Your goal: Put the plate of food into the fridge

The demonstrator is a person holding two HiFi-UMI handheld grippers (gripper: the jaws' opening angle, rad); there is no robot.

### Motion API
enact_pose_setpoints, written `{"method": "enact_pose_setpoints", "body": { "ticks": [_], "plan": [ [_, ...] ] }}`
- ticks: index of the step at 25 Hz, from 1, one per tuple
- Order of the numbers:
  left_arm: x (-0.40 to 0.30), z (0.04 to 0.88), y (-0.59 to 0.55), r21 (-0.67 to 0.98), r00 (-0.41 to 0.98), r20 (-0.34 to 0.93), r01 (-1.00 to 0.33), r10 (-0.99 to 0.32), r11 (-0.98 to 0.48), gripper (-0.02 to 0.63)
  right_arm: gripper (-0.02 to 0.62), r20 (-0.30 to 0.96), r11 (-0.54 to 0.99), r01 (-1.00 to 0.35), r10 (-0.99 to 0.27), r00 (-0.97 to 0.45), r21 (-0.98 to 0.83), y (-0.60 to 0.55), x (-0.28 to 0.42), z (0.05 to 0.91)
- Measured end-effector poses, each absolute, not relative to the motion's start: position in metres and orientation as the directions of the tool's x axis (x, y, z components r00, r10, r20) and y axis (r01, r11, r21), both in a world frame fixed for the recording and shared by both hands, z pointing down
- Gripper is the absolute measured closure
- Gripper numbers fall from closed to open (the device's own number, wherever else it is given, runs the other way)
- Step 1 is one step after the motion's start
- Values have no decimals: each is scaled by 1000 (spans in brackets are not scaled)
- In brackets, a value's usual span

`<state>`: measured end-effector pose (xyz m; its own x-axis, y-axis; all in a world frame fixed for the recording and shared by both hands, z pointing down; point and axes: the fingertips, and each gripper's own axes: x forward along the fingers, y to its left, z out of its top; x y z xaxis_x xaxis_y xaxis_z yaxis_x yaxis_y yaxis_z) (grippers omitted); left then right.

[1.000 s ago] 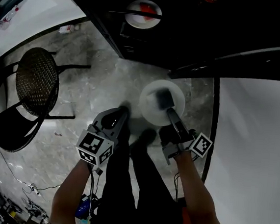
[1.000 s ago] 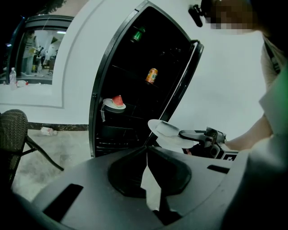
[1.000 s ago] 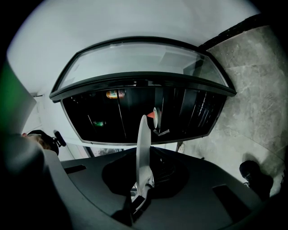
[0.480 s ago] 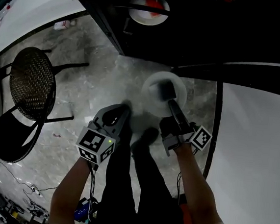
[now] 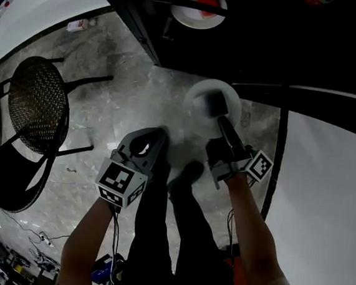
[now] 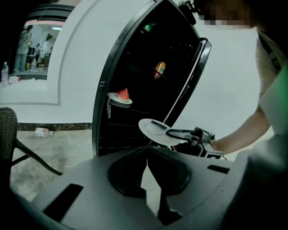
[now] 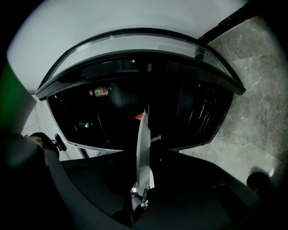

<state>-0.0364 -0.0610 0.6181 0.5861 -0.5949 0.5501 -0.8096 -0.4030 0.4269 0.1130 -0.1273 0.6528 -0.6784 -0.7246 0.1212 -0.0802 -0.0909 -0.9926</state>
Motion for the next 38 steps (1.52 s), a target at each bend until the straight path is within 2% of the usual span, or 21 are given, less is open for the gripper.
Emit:
{"method": "enact_pose_setpoints", "body": {
  "ticks": [38],
  "plan": [
    [-28,664,-66,436,593,578,-805,-561,-403,595,555,176,-149,-96,-760,-625,-984,-156,124,729]
  ]
}}
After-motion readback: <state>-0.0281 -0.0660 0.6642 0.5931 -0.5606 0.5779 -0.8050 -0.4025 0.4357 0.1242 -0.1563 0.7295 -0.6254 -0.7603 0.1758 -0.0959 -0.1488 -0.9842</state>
